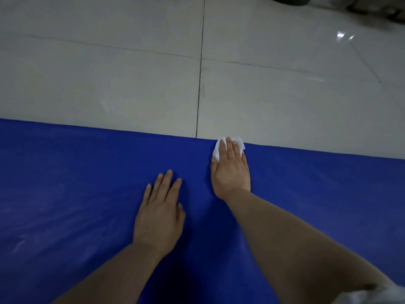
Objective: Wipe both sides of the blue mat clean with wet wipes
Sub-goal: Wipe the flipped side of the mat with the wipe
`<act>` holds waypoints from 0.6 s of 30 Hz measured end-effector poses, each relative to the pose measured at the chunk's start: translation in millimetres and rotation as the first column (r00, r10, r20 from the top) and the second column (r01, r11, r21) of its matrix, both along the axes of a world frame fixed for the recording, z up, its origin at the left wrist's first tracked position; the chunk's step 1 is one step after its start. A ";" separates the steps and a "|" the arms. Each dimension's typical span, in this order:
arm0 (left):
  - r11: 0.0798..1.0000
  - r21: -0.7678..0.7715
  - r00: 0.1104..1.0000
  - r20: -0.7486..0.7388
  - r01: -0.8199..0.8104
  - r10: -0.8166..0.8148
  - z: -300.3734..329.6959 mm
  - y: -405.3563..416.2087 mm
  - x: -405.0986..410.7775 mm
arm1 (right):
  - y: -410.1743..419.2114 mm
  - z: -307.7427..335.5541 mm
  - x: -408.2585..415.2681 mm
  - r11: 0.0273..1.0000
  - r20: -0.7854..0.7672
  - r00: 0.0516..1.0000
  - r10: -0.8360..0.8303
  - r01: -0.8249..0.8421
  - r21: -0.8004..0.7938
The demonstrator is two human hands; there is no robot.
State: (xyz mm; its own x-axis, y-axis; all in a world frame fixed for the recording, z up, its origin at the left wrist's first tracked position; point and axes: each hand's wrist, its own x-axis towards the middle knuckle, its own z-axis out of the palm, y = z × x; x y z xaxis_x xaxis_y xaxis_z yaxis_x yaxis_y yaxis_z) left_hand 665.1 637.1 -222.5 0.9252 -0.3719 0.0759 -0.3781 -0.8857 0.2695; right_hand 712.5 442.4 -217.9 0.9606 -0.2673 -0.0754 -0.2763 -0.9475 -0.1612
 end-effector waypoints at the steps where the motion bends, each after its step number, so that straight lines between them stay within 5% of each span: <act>1: 1.000 0.029 1.000 -0.019 -0.008 0.009 -2.2 -5.0 4.1 | 1.4 -1.1 0.1 1.000 -0.006 1.000 0.004 -0.004 -0.005; 7: 0.998 0.066 1.000 -0.016 0.013 -0.012 -8.7 -5.5 9.0 | -43.0 1.1 -6.1 0.972 -0.060 0.987 0.152 -0.160 -0.175; 10: 0.997 0.076 1.000 -0.005 0.015 -0.014 -10.9 -7.4 10.2 | -103.7 13.1 -22.6 0.946 -0.117 0.979 -0.166 0.125 -0.299; 12: 0.996 0.084 1.000 -0.012 0.019 -0.018 -11.7 -6.5 10.5 | -96.1 24.9 -21.5 0.920 -0.202 0.955 -0.217 0.131 -0.370; 15: 0.996 0.086 1.000 -0.010 0.023 -0.023 -10.9 -6.7 10.7 | -23.8 14.4 -15.0 0.900 -0.093 0.962 0.258 -0.274 -0.340; 18: 0.997 0.077 0.999 -0.028 0.021 -0.019 -8.5 -7.5 11.7 | -5.8 5.4 -23.6 0.907 0.001 0.910 0.415 -0.414 -0.074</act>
State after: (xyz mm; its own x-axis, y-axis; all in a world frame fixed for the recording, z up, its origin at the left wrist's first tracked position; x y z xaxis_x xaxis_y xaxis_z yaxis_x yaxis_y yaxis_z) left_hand 676.8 629.6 -231.1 0.9186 -0.3945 0.0217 -0.3899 -0.8963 0.2113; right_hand 689.0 436.5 -212.5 0.9870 0.1512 -0.0547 0.1459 -0.9851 -0.0909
